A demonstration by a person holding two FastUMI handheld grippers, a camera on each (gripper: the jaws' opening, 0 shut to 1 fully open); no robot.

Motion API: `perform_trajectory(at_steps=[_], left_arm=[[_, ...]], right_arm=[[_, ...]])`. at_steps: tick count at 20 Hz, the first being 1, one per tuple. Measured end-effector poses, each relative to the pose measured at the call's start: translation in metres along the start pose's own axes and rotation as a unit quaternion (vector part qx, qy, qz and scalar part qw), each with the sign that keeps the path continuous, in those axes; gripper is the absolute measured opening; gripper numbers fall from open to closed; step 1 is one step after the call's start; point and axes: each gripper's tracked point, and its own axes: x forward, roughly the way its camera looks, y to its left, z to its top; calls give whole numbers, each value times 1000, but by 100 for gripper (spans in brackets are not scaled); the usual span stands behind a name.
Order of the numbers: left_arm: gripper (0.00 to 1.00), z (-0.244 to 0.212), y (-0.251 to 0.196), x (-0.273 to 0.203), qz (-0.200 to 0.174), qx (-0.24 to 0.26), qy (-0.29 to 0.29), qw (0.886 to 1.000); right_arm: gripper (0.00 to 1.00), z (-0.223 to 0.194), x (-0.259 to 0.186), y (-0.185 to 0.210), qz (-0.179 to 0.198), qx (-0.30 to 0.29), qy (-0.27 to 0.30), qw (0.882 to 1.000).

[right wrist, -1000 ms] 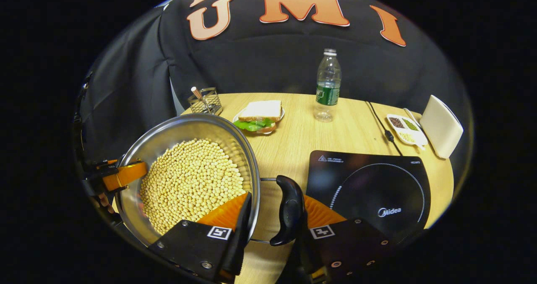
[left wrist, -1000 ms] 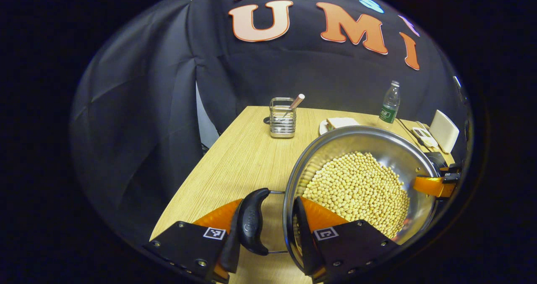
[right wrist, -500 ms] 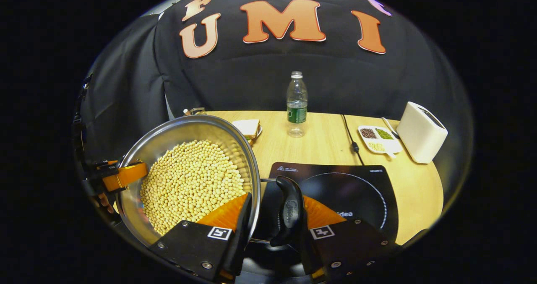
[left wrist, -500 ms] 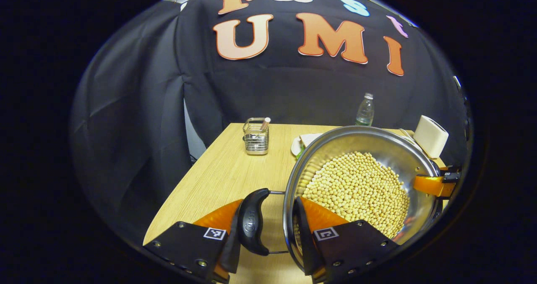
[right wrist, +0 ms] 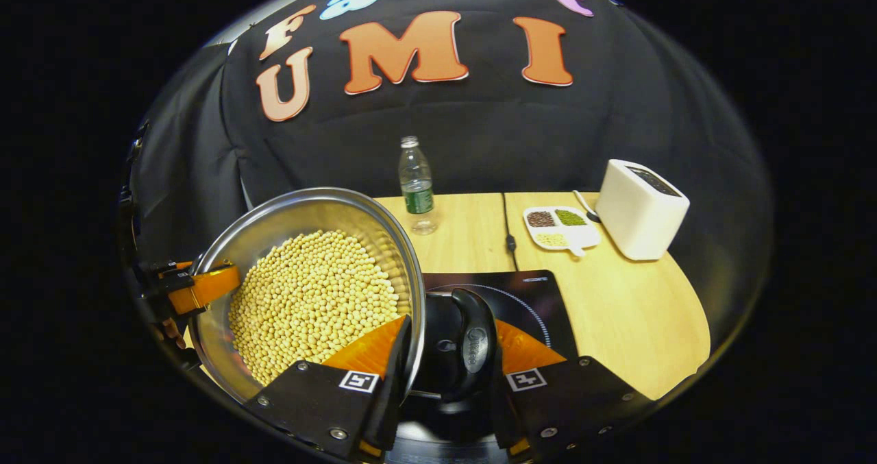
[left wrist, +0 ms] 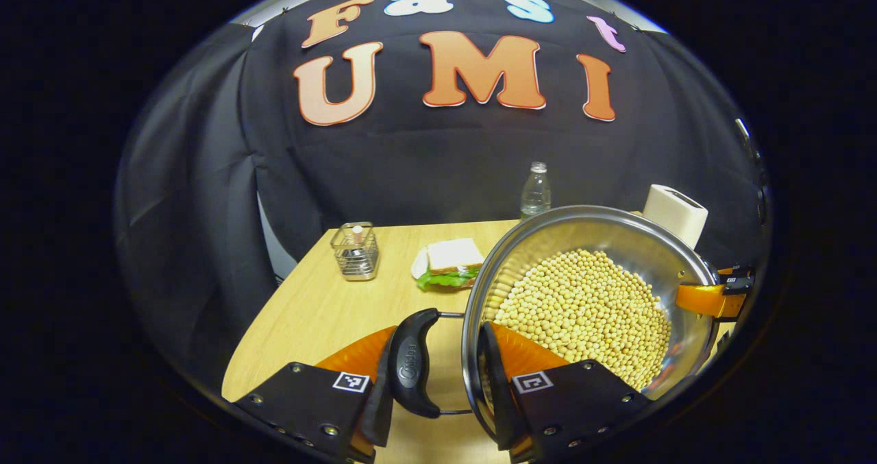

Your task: First push the handle of the pot to place it horizontally, then grasp the pot with both hands and set it on the induction cooktop.

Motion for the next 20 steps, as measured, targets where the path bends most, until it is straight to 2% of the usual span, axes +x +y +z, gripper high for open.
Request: perform_trajectory(at_steps=[3, 4, 5, 6, 10, 14, 15, 17, 18, 19, 20], left_arm=[[60, 4, 4, 5, -15, 6, -1, 1000], [60, 5, 5, 7, -19, 8, -2, 1000], [60, 5, 5, 5, -23, 11, -3, 1000], [60, 8, 8, 2, -27, 14, -4, 1000], [60, 12, 15, 4, -38, 20, -1, 999], [60, 12, 16, 8, -46, 20, 7, 999], [60, 12, 15, 10, -48, 20, 8, 999], [60, 13, 15, 10, -49, 24, 10, 998], [60, 13, 15, 12, -50, 27, 13, 998], [60, 13, 11, 14, -51, 27, 15, 998], [60, 11, 9, 15, -51, 29, 18, 998]], right_arm=[[53, 2, -2, -31, -17, 9, -2, 1000], [49, 2, -1, -41, -22, 11, -2, 1000], [49, 3, -3, -50, -26, 16, -3, 1000], [53, 3, -2, -59, -29, 19, -3, 999], [53, 3, 6, -87, -42, 27, 0, 999], [53, -3, 13, -110, -51, 30, 9, 998], [49, -5, 15, -115, -53, 33, 12, 998], [53, -9, 20, -123, -56, 37, 16, 998], [49, -11, 22, -126, -56, 39, 18, 998], [53, -14, 25, -129, -57, 41, 24, 997], [49, -15, 28, -131, -57, 45, 25, 997]])
